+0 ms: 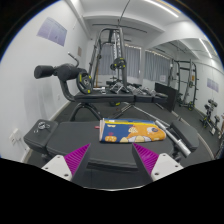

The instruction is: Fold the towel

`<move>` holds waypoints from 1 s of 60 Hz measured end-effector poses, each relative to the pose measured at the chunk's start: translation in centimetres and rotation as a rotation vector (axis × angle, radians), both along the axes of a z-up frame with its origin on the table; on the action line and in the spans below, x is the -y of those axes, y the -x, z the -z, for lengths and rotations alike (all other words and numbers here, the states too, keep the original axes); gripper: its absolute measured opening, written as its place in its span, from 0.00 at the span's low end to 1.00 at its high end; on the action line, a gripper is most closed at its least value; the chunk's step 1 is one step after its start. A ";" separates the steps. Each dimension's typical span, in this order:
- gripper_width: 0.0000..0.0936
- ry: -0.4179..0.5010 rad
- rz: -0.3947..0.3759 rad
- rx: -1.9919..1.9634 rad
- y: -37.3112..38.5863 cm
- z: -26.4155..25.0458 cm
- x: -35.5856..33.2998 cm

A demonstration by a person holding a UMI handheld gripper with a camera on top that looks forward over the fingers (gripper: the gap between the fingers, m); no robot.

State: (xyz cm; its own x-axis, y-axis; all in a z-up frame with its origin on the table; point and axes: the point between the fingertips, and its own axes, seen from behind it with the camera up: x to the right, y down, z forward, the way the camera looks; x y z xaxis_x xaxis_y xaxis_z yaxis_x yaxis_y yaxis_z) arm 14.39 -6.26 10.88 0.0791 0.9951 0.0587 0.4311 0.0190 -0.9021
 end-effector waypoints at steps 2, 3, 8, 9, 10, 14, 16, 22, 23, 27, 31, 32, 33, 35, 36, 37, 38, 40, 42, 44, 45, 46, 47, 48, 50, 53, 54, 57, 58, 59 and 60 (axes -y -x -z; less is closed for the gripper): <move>0.91 0.004 -0.008 -0.002 0.4 -0.2 0.8; 0.91 0.006 -0.011 -0.004 0.6 -0.3 1.1; 0.91 0.006 -0.024 -0.013 2.1 -0.7 2.6; 0.92 0.005 -0.026 -0.013 2.3 -0.7 2.8; 0.92 0.005 -0.026 -0.014 2.6 -0.8 3.0; 0.92 0.007 -0.029 -0.017 4.0 -0.8 3.6; 0.92 0.011 -0.031 -0.016 4.8 -0.6 4.0; 0.92 0.019 -0.032 -0.019 7.3 0.2 4.7; 0.92 0.020 -0.033 -0.021 7.8 0.4 4.8; 0.92 0.022 -0.041 -0.023 9.9 1.3 5.1; 0.92 0.013 -0.044 -0.011 11.9 2.7 5.1; 0.92 0.009 -0.043 -0.006 12.3 3.1 5.0; 0.92 0.005 -0.042 -0.003 12.9 3.4 4.9; 0.92 -0.004 -0.039 0.002 13.9 4.1 4.7; 0.92 -0.007 -0.037 0.004 14.4 4.4 4.6; 0.91 -0.010 -0.034 0.006 15.0 4.7 4.4; 0.92 -0.011 -0.032 0.009 15.4 5.0 4.2; 0.92 -0.011 -0.031 0.015 16.5 5.6 4.1; 0.92 -0.009 -0.029 0.021 17.5 6.2 3.9; 0.92 -0.010 -0.024 0.029 18.5 6.9 3.6; 0.91 -0.011 -0.022 0.035 19.1 7.3 3.5; 0.92 -0.011 -0.020 0.041 19.6 7.7 3.3; 0.92 -0.010 -0.018 0.049 20.1 8.0 3.2; 0.92 -0.009 -0.016 0.056 20.6 8.4 3.1; 0.92 -0.007 -0.014 0.076 21.5 9.3 2.9; 0.92 -0.002 -0.014 0.107 22.8 10.5 2.6; 0.92 -0.001 -0.011 0.115 23.1 10.9 2.5; 0.92 -0.001 -0.005 0.136 23.9 11.8 2.3; 0.92 -0.002 -0.007 0.145 24.1 12.1 2.3; 0.91 -0.003 -0.009 0.156 24.2 12.4 2.4; 0.91 -0.005 -0.011 0.168 24.3 12.9 2.4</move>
